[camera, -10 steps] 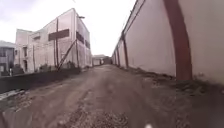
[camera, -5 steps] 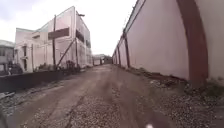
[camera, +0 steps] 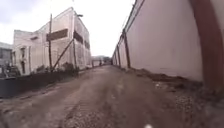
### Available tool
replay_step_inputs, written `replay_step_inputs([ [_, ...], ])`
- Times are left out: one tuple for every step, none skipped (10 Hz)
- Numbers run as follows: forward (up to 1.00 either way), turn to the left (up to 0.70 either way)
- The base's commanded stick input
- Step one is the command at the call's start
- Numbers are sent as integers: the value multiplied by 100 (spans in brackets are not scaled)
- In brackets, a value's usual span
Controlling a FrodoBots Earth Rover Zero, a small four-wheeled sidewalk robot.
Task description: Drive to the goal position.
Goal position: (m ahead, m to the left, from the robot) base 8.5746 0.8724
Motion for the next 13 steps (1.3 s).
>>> replay_step_inputs([
  [85,0],
  [85,0],
  [85,0],
  [85,0],
  [85,0],
  [85,0],
  [85,0],
  [85,0],
  [85,0],
  [85,0],
  [85,0],
  [85,0],
  [85,0],
])
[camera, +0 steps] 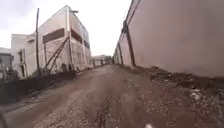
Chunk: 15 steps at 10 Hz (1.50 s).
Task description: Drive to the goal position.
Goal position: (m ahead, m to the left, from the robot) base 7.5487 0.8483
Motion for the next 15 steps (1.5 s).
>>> replay_step_inputs([
  [85,0],
  [85,0],
  [85,0],
  [85,0],
  [85,0],
  [85,0],
  [85,0],
  [85,0],
  [85,0],
  [85,0],
  [85,0],
  [85,0],
  [85,0],
  [85,0],
  [85,0],
])
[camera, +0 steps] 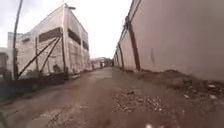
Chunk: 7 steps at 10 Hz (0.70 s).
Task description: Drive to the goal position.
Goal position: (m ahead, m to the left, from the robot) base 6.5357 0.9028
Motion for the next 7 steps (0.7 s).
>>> replay_step_inputs([
  [85,0],
  [85,0],
  [85,0],
  [85,0],
  [85,0],
  [85,0],
  [85,0],
])
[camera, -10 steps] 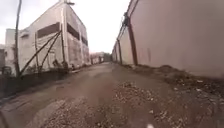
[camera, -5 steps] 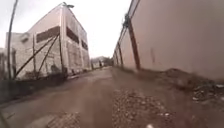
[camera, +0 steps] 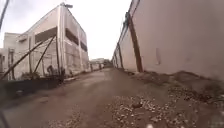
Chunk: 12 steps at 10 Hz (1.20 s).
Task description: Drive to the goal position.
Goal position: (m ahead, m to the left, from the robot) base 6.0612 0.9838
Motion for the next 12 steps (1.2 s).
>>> replay_step_inputs([
  [85,0],
  [85,0],
  [85,0],
  [85,0],
  [85,0],
  [85,0],
  [85,0],
  [85,0],
  [85,0],
  [85,0],
  [85,0],
  [85,0],
])
